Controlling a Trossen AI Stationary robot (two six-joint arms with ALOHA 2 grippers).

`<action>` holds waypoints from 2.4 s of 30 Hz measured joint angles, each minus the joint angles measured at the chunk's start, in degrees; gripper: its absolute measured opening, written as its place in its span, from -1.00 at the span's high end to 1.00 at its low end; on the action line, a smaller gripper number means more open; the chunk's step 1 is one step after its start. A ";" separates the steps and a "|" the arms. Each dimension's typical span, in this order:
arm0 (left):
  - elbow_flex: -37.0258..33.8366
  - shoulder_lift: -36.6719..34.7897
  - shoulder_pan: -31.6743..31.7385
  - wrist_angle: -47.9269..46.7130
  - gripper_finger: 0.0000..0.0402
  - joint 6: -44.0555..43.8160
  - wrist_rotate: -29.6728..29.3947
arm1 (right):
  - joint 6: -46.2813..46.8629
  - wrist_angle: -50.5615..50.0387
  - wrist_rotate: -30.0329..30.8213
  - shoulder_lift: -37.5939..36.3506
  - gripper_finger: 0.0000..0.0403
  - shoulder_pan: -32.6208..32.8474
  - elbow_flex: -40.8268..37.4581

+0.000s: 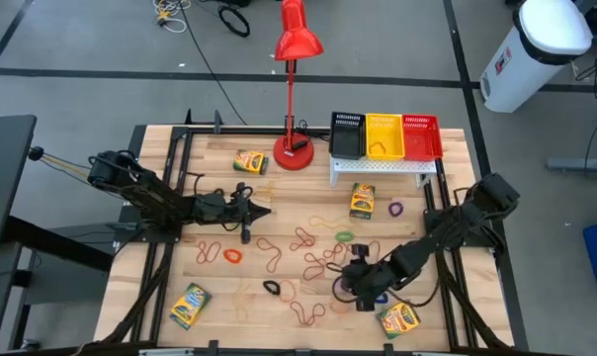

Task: Pick & Place Office Desk Supplies
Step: Put the bottom violet spring keychain into the red bin

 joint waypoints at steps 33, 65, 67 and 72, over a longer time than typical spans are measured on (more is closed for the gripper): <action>0.00 0.00 0.02 -0.42 0.92 -0.44 0.01 | -10.72 -19.79 7.21 -10.60 0.96 -5.45 7.04; 0.00 0.00 0.02 -0.87 0.92 -0.36 0.01 | -13.55 -46.17 41.33 -25.36 0.94 -69.52 12.19; 0.00 0.00 0.02 -0.87 0.92 -0.36 0.01 | -13.92 -46.10 38.71 -23.41 0.94 -71.69 12.18; 0.00 0.00 0.02 -0.87 0.92 -0.35 0.01 | -13.29 -46.21 34.17 -21.57 0.93 -74.21 12.18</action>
